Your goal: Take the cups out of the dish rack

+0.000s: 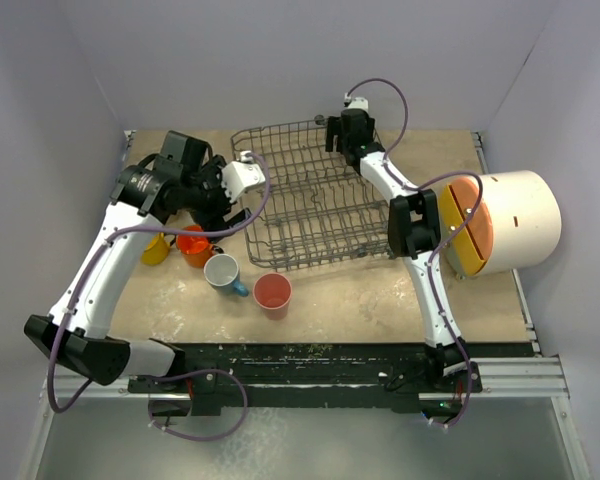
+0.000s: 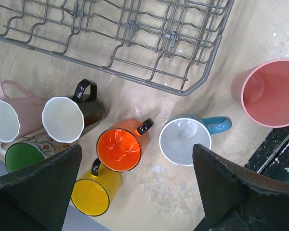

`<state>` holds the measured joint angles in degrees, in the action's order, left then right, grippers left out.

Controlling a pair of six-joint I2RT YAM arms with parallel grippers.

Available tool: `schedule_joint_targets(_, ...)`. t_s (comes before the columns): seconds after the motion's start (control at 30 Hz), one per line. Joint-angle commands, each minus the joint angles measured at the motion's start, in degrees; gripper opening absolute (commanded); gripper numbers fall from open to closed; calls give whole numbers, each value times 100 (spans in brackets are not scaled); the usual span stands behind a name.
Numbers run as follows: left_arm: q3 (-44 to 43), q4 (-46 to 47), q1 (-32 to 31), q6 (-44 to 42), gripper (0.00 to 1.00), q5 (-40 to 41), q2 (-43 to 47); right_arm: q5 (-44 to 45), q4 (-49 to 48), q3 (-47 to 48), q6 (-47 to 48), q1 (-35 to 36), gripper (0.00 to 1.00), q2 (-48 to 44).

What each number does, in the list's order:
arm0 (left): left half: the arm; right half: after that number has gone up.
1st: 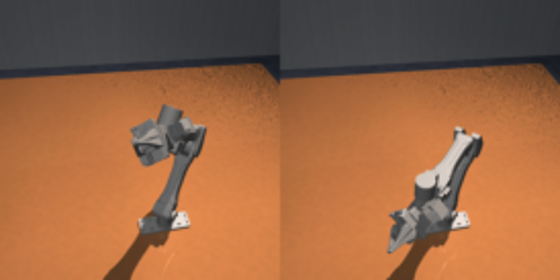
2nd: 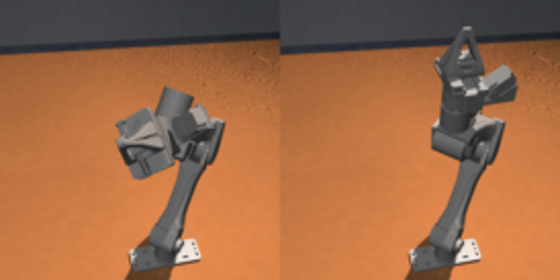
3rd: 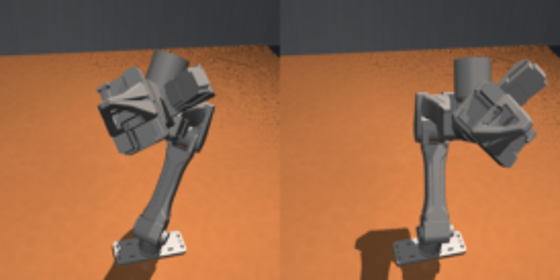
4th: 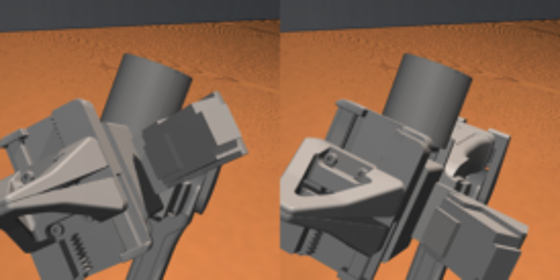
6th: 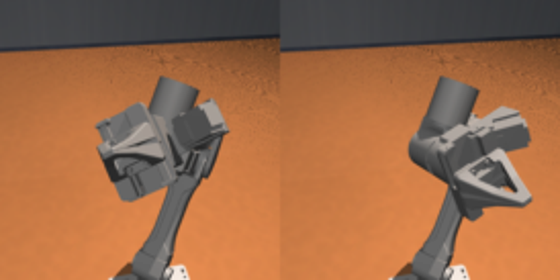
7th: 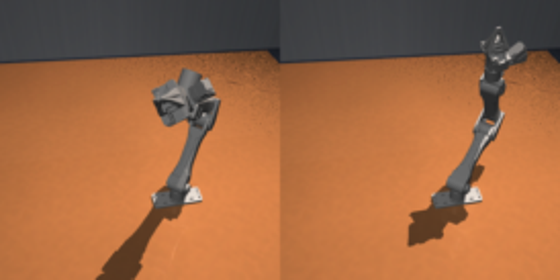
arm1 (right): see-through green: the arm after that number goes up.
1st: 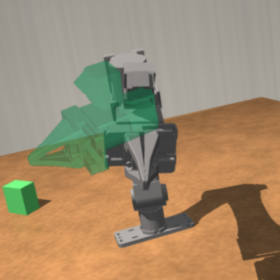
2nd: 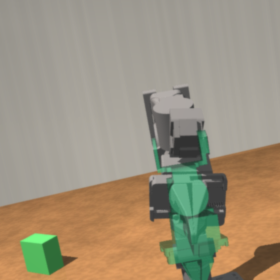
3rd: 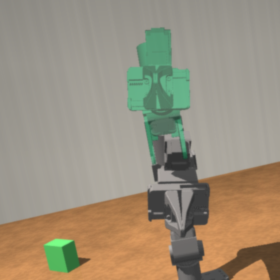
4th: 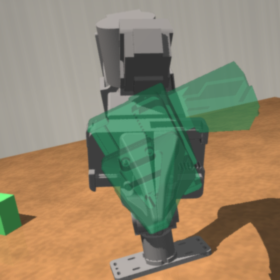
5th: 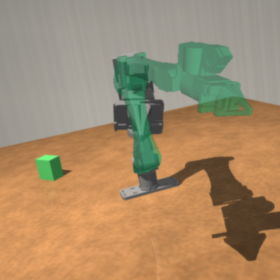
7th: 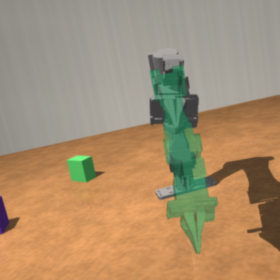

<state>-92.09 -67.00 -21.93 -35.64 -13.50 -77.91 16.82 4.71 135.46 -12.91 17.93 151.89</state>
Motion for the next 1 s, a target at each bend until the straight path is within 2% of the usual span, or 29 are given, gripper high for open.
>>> schedule_joint_targets(0.0, 92, 1, -1, -24, 99, -68, 301, -96, -594, 102, 13, -1, 85, -205)
schedule_joint_targets(0.13, 224, -81, 4, -50, 99, -48, 429, -245, -951, -139, 110, -1, 77, -312)
schedule_joint_targets(0.2, 234, -131, -1, -94, 99, 14, 463, -310, -980, -134, 139, -4, 69, -322)
schedule_joint_targets(0.27, 238, -163, -1, -144, 99, 105, 490, -380, -996, -168, 147, -6, 56, -384)
schedule_joint_targets(0.33, 242, -163, -1, -170, 99, 161, 510, -416, -1058, -271, 158, -7, 50, -507)
schedule_joint_targets(0.57, 296, -142, 0, -187, 99, 247, 556, -291, -1306, -628, 332, 8, 42, -1223)
schedule_joint_targets(0.8, 211, -110, 4, -286, 99, 365, 649, -428, -1173, -976, 275, 130, 36, -2444)
schedule_joint_targets(0.97, 324, 351, 0, -498, 99, 610, 881, -1198, -653, -1628, -392, 245, 28, -3599)
